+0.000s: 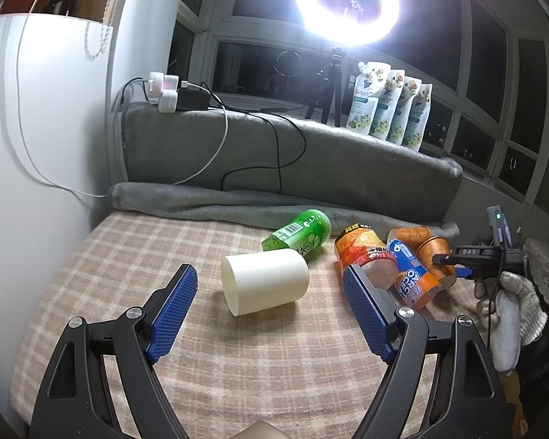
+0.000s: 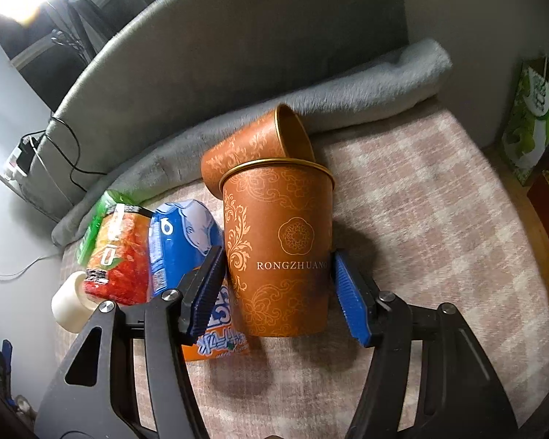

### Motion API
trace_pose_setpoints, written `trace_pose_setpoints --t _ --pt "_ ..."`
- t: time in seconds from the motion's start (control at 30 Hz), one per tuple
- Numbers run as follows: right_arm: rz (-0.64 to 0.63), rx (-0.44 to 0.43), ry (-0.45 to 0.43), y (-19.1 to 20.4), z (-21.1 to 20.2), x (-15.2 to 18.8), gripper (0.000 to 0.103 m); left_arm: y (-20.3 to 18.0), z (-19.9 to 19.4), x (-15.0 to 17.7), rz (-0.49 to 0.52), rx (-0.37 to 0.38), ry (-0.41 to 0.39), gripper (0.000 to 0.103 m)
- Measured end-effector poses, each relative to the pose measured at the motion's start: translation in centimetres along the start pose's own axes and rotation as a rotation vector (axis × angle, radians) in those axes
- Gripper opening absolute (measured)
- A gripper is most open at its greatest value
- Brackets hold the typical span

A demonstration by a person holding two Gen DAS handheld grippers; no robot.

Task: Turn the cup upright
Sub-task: 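Lift the copper cup with the right tool and carry it toward the left tool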

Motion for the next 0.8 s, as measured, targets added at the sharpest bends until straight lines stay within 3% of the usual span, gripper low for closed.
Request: trace_pose_setpoints --t 0.3,0.6,0.8 --pt "-0.082 -0.113 -0.058 3.7 -5.8 1.9 0.062 -0.1 0.6 0.5 -0.005 0.009 0.020 0.082" --pt "-0.162 -0.223 0.003 8.9 -6.3 7.1 0.062 -0.3 0.9 1.0 -0.011 0.018 0.046 0.082" --pt "-0.215 -0.250 0.066 11.5 -5.5 9.7 0.062 -0.3 1.0 1.4 -0.016 0.020 0.054 0.082"
Point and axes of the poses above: each gripper's, at about its wrist camera, not at the fingertips, and z roughly the way its jaws point, y to its left, x to its underside, the point moved 7 cm from there along z, roughly the way its jaws point, and after that the axes turned 7 degrees about x, right-handed, at the moved point
